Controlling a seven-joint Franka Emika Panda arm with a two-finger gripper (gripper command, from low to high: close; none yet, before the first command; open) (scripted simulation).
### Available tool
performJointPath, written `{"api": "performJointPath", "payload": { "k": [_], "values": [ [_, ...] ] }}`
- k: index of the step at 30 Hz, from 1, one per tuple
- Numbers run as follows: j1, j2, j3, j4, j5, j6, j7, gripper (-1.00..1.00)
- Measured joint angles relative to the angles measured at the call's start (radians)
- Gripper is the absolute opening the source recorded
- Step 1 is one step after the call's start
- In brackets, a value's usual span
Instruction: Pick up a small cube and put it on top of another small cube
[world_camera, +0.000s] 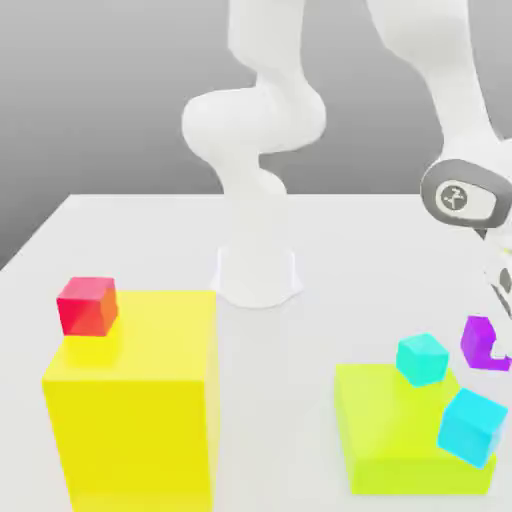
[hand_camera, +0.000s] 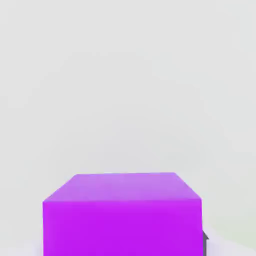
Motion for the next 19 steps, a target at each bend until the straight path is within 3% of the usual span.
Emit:
{"api": "performJointPath", "payload": {
  "k": [4, 8, 11, 15, 16, 19],
  "values": [
    [-0.019, -0.136, -0.015, -0.045, 0.084, -0.138, 0.059, -1.0],
    [-0.052, -0.279, -0.077, -0.072, 0.218, -0.181, 0.031, -1.0],
    [-0.073, -0.359, -0.135, -0.097, 0.291, -0.132, -0.009, -1.0],
    [-0.09, -0.26, -0.131, -0.132, 0.264, 0.023, 0.014, -1.0],
    [-0.092, -0.226, -0.129, -0.139, 0.252, 0.064, 0.023, 1.0],
    [-0.092, -0.226, -0.129, -0.139, 0.252, 0.064, 0.023, 1.0]
  ]
}}
